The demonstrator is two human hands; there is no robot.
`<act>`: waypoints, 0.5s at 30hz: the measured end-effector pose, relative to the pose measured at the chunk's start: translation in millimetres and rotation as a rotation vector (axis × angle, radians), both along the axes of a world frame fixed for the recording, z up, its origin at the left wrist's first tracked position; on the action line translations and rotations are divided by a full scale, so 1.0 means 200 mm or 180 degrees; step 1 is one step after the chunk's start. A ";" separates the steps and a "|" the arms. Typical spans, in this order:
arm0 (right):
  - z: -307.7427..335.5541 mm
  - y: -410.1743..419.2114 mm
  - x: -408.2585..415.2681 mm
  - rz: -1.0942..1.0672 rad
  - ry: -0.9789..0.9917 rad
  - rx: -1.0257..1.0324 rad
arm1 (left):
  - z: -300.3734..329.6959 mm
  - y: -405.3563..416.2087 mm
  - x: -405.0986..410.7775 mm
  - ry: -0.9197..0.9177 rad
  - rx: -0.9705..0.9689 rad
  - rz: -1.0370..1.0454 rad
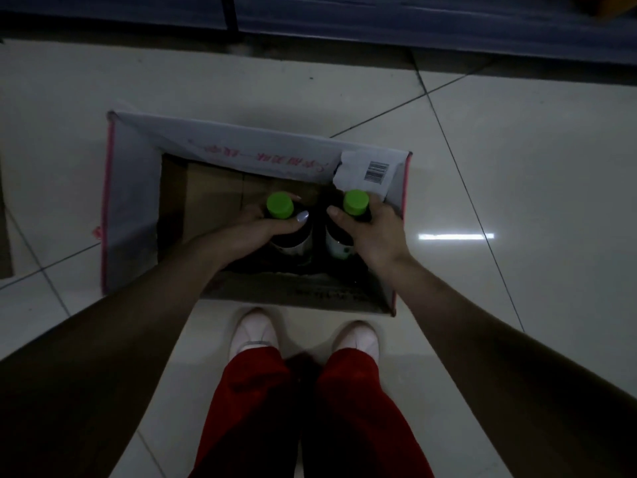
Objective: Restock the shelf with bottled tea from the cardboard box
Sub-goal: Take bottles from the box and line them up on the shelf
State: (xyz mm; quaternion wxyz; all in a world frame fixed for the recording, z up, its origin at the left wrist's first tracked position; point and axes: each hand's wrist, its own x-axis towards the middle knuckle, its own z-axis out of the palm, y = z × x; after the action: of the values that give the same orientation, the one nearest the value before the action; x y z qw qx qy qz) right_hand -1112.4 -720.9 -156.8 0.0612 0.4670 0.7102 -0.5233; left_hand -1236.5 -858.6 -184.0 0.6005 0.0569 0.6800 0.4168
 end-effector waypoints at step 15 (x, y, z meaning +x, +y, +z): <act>1.26 0.31 -0.37 0.0455 0.0508 -0.0312 | 1.41 0.19 -0.41 0.0601 0.0325 0.0023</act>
State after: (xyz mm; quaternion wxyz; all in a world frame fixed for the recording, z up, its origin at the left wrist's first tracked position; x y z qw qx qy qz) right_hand -1186.9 -658.3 94.5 0.0644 0.3684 0.7178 -0.5872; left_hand -1319.2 -821.3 98.2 0.5285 0.1240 0.7117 0.4459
